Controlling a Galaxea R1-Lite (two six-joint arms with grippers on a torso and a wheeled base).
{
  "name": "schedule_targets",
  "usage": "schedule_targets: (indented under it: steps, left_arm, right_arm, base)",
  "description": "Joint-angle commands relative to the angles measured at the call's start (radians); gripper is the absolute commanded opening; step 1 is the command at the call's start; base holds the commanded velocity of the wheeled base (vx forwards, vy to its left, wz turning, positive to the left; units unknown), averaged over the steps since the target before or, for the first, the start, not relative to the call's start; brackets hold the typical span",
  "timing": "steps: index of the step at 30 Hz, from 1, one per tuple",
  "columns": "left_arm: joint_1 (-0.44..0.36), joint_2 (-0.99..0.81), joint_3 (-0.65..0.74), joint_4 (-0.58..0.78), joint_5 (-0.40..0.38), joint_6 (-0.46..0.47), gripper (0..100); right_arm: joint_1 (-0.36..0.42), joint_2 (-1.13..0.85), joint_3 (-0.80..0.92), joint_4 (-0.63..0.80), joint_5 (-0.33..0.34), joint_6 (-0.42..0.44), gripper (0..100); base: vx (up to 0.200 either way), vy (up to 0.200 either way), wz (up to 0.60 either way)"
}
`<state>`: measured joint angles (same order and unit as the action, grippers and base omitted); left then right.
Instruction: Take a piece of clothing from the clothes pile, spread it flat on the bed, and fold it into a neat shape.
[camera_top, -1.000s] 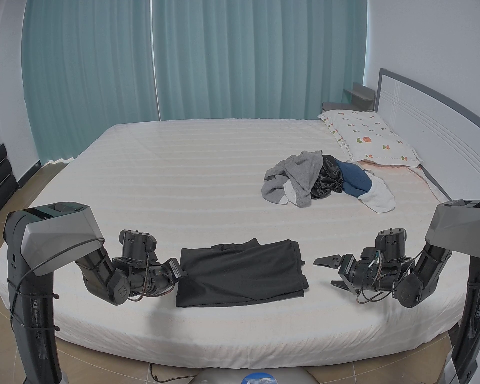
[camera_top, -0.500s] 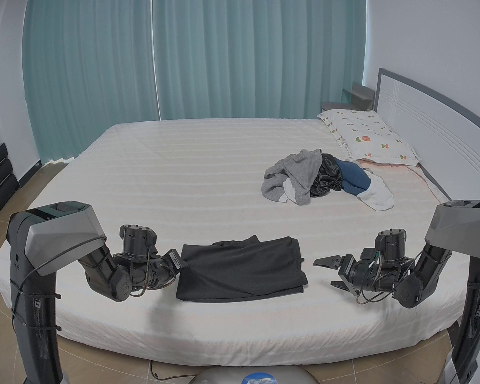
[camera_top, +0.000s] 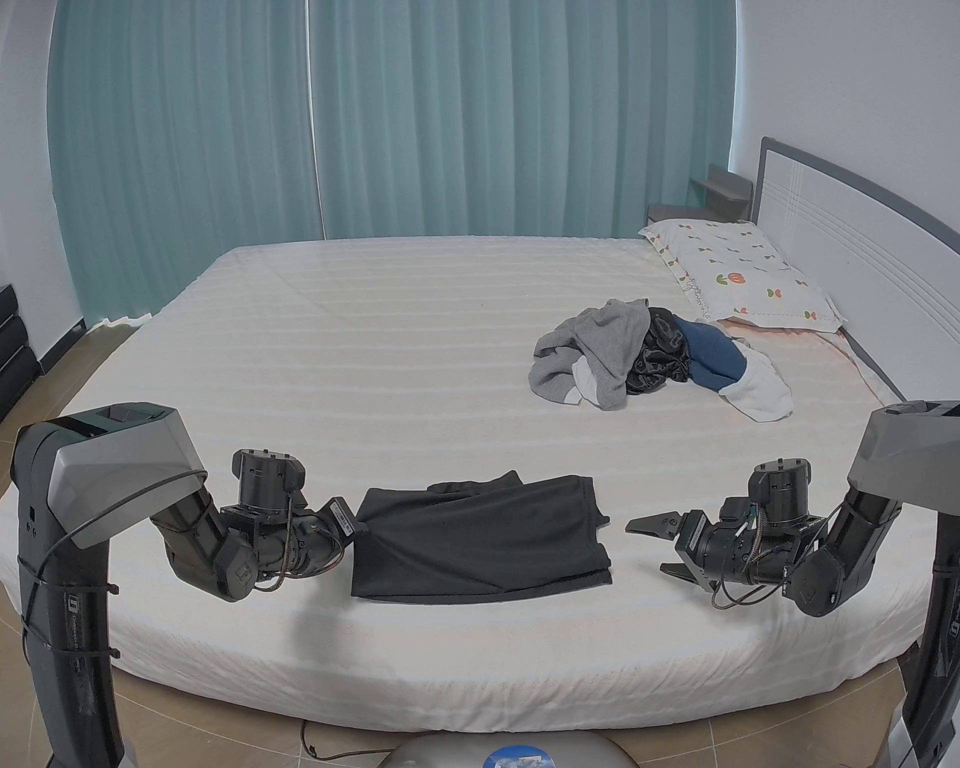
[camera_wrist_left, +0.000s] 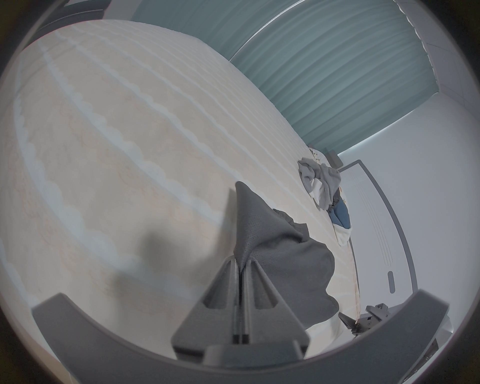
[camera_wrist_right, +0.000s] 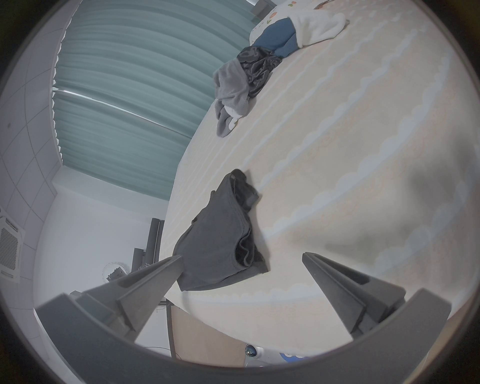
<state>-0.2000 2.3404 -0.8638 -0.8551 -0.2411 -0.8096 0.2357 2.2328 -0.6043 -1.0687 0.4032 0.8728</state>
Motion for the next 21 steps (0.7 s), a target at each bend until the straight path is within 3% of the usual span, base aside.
schedule_targets:
  steps: [1,21]
  left_arm:
    - [0.004,-0.009,0.000,0.001,0.000,0.000,0]
    - [0.051,-0.035,0.039,0.001,0.000,0.000,0]
  right_arm:
    - [-0.001,0.005,-0.002,0.000,0.000,0.000,100]
    - [0.008,0.010,-0.015,0.001,-0.006,-0.001,100]
  base:
    - [0.000,0.200,0.00]
    - [0.000,0.200,0.00]
